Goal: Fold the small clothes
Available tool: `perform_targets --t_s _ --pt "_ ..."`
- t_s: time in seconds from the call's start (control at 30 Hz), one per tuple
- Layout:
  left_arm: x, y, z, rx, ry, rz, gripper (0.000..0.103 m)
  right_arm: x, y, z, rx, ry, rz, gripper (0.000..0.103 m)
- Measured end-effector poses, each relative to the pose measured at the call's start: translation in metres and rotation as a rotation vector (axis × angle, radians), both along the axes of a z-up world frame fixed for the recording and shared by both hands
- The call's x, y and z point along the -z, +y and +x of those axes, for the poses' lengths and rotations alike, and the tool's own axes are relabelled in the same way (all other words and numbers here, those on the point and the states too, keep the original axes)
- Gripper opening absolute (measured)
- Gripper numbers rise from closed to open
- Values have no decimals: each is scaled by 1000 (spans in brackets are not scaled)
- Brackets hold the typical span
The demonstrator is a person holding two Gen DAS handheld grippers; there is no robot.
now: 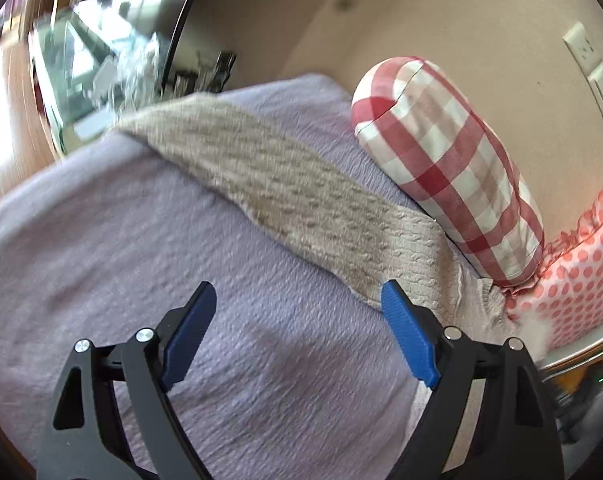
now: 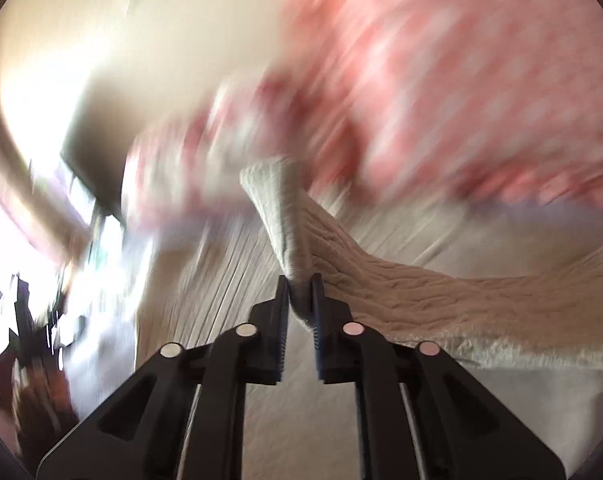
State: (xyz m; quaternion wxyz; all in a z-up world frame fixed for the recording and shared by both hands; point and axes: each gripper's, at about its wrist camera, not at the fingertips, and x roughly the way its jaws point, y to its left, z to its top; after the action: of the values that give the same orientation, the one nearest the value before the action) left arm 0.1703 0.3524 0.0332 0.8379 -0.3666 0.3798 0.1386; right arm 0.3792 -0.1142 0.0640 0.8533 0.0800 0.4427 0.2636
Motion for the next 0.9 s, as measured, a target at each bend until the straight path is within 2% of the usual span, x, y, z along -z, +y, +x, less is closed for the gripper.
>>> perform_targets --t_s 0.03,0.07,0.1,0.13,0.17,0.2,0.33,0.37,0.53,0.6,0.67,0.7,0.73,0.77,0.83,0.87,0.9 --pt "4 3 0 -4 11 -28 84 13 19 -6 -51 62 -25 19" --pt "8 5 0 -7 18 -51 84 26 33 -13 -103 130 -29 26" --pt "8 5 0 -7 9 -49 84 26 35 -22 -116 148 -18 41" --pt "7 6 0 -7 11 -42 84 24 30 -28 -110 151 16 50" --pt "8 8 2 -9 10 -47 84 20 23 -31 -90 140 43 68" --pt "9 11 3 -17 2 -55 84 15 13 -32 -63 123 66 78" --pt "10 24 15 -65 -13 -83 83 -8 -31 -42 44 56 121 80" --pt "11 31 19 -88 -14 -95 79 -10 -41 -45 65 51 132 82" --pt "15 75 35 -193 -27 -151 54 -15 -69 -67 101 50 182 82" --pt "17 94 40 -242 -19 -157 38 -16 -75 -74 108 27 186 84" --pt "17 112 44 -289 5 -151 29 -24 -90 -86 126 -24 174 86" --pt "15 117 46 -313 24 -145 17 -28 -95 -90 137 -44 170 87" --pt "11 120 49 -329 41 -136 10 -31 -103 -95 151 -61 167 88" --pt "-1 118 53 -335 39 -111 9 -34 -111 -99 164 -78 168 89" --pt "-34 98 65 -294 10 1 7 -38 -127 -104 196 -99 172 89" --pt "-61 72 77 -227 -26 102 6 -39 -136 -105 215 -109 174 89" --pt "-80 49 85 -169 -52 166 6 -39 -145 -107 235 -116 177 89"
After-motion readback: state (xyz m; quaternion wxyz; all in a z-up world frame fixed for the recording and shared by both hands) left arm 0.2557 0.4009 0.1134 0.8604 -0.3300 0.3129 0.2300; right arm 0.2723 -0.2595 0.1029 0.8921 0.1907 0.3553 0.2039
